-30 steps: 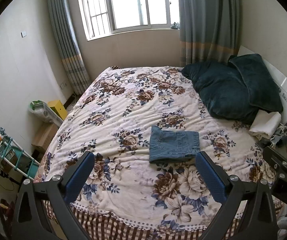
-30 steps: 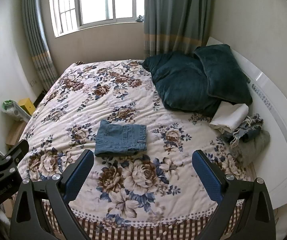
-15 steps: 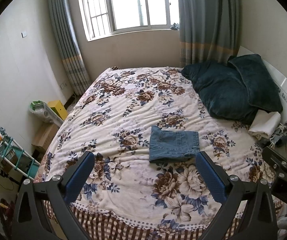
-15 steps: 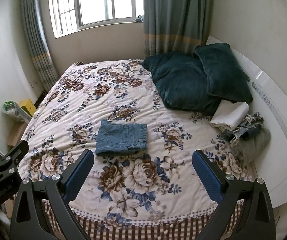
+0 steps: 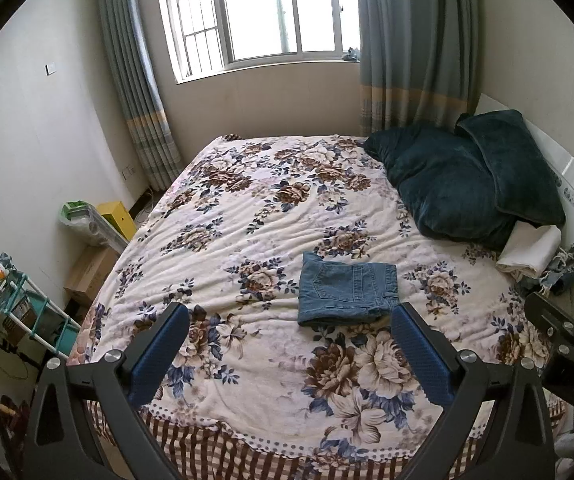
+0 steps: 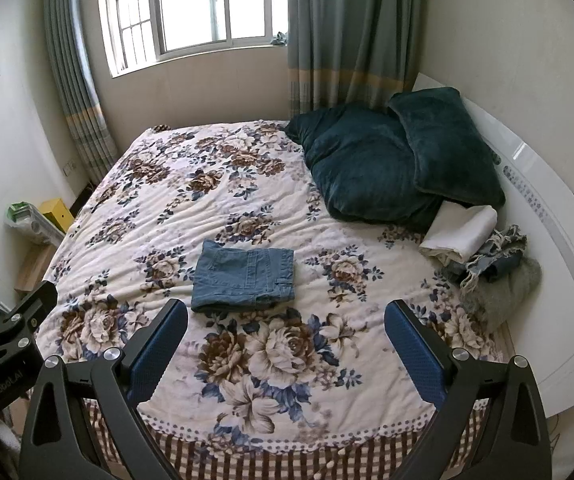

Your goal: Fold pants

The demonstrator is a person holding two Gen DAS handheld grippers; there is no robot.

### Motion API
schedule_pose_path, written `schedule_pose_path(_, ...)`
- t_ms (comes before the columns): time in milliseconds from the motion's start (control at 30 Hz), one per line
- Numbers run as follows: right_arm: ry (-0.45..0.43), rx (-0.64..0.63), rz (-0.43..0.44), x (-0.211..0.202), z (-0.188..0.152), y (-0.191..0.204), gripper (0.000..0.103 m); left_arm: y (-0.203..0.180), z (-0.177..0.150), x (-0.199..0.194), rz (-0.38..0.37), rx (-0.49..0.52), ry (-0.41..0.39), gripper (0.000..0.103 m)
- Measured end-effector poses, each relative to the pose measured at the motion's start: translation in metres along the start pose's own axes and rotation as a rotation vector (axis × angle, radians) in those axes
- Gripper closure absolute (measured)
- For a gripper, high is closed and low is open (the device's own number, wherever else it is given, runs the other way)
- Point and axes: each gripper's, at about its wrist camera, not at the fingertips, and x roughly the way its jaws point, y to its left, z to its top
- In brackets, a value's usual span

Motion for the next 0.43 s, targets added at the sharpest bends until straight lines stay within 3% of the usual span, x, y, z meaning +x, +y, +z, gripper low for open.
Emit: schedule_pose_path(433, -0.002, 0.003, -0.001, -0.001, -0.002, 0.000, 0.002, -0.010, 0.000, -0.010, -0.004, -0.004, -0.026, 0.000)
